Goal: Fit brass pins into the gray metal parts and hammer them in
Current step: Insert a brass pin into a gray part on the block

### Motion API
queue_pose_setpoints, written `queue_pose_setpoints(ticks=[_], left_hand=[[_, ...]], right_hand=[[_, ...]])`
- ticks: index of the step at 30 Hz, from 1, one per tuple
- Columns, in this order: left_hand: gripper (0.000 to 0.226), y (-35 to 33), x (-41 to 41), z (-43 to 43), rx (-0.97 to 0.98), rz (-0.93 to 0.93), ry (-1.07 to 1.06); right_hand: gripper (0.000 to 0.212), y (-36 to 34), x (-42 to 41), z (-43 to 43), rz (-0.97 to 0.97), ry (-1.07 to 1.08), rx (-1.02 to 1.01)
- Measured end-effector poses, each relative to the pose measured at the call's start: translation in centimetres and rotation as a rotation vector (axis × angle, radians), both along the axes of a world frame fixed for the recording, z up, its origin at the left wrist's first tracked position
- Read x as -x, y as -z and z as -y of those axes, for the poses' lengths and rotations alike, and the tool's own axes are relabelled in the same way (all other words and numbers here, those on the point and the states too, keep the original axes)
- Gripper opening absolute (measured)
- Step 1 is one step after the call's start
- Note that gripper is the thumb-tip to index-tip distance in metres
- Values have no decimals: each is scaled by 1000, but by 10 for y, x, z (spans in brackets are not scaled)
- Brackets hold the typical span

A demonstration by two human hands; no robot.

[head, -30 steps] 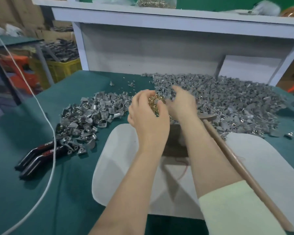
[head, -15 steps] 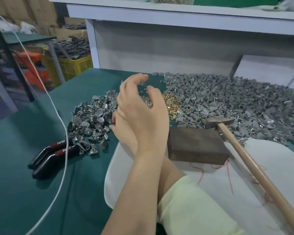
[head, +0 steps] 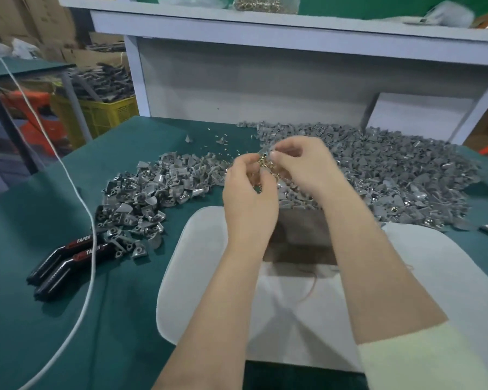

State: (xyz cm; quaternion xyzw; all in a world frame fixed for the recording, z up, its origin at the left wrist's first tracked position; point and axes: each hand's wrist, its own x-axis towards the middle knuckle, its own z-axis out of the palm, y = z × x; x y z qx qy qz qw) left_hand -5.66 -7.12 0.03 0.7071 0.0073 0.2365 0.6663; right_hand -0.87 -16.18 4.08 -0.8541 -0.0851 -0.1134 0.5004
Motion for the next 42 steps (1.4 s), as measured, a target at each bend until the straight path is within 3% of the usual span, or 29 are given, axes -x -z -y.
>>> queue_pose_setpoints(ticks=[5, 9, 13, 22, 30, 38, 40, 42], left_hand=[[20, 14, 1, 15, -396, -101, 202], [9, 15, 4, 16, -636, -195, 257], [13, 14, 5, 14, -803, -251, 200], [12, 16, 2, 16, -843, -244, 136], [15, 16, 4, 18, -869, -232, 144], [5, 18, 0, 12, -893, -234, 125], [7, 16, -2, 6, -835, -227, 71], [6, 12, -4, -2, -619, -163, -25]], right_hand=[[17, 13, 35, 55, -118, -75, 328], [23, 29, 45, 62, -141, -58, 338], [30, 36, 49, 67, -133, -26, 292], [10, 43, 45, 68, -63, 41, 414], [16, 47, 42, 64, -43, 112, 508], [13, 24, 48, 62, -184, 24, 597], [11, 16, 40, 56, -145, 79, 556], [12, 15, 23, 42, -90, 142, 475]])
